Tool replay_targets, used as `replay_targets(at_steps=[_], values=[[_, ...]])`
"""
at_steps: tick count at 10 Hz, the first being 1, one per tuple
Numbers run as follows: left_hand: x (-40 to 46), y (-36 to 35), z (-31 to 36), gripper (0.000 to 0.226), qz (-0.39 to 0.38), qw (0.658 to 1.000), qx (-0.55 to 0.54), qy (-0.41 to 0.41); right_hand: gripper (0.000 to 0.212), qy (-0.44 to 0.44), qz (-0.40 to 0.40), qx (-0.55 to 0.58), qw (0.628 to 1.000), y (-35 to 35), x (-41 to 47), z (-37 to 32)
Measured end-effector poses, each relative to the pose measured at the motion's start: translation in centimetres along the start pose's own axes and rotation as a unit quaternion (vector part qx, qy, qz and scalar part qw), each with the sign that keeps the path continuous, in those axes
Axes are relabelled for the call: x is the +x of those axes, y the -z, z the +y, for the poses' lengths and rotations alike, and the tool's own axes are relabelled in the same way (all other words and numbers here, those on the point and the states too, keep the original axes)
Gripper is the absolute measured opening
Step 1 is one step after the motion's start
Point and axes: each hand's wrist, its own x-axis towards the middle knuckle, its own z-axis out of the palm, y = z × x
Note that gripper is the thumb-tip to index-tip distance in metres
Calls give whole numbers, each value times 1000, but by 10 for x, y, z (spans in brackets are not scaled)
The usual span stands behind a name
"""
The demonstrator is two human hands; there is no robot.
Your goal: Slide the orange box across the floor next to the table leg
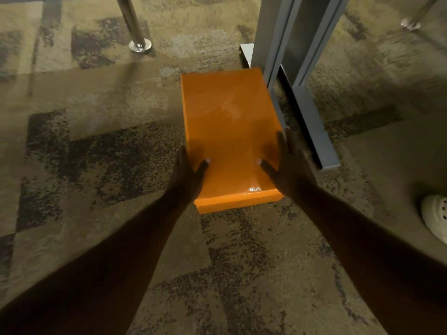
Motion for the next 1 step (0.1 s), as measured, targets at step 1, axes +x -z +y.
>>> replay_targets(at_steps=[1], values=[[-11,8,-2,91,-1,998,59,-39,85,82,12,-41,996,1,-16,-4]])
